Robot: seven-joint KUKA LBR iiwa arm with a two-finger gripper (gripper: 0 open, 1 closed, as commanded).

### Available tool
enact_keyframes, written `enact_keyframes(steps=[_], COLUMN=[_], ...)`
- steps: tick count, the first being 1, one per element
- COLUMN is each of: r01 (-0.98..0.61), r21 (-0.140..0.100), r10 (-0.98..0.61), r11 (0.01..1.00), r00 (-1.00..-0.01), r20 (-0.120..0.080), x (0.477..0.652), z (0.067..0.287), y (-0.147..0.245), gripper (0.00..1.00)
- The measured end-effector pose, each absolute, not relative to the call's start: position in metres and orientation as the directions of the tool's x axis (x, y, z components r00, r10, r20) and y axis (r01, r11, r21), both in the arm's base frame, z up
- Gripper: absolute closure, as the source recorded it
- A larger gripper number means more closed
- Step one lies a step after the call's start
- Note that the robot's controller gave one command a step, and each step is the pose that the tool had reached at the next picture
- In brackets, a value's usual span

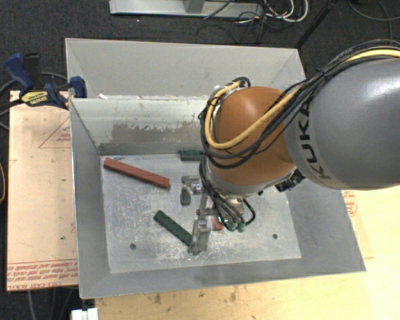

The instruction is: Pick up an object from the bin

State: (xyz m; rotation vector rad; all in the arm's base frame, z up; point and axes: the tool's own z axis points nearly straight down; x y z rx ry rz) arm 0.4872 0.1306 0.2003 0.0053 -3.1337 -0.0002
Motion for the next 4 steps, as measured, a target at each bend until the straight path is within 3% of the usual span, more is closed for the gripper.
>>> enact_keyframes(steps=[1,2,3,4], r01=[0.176,0.177,0.257,0.15], r21=[-0.001,0.002,0.007,0.003], r10=[0.176,0.177,0.257,0.15], r11=[0.984,0.984,0.966,0.989], r00=[-0.984,-0.984,-0.966,-0.989], r20=[0.006,-0.001,-0.003,-0.001], x=[0.51,0.512,0.498,0.526], z=[0.066,0.07,0.115,0.068], y=[0.097,0.098,0.184,0.245], gripper=[0.0,1.0,1.0,1.0])
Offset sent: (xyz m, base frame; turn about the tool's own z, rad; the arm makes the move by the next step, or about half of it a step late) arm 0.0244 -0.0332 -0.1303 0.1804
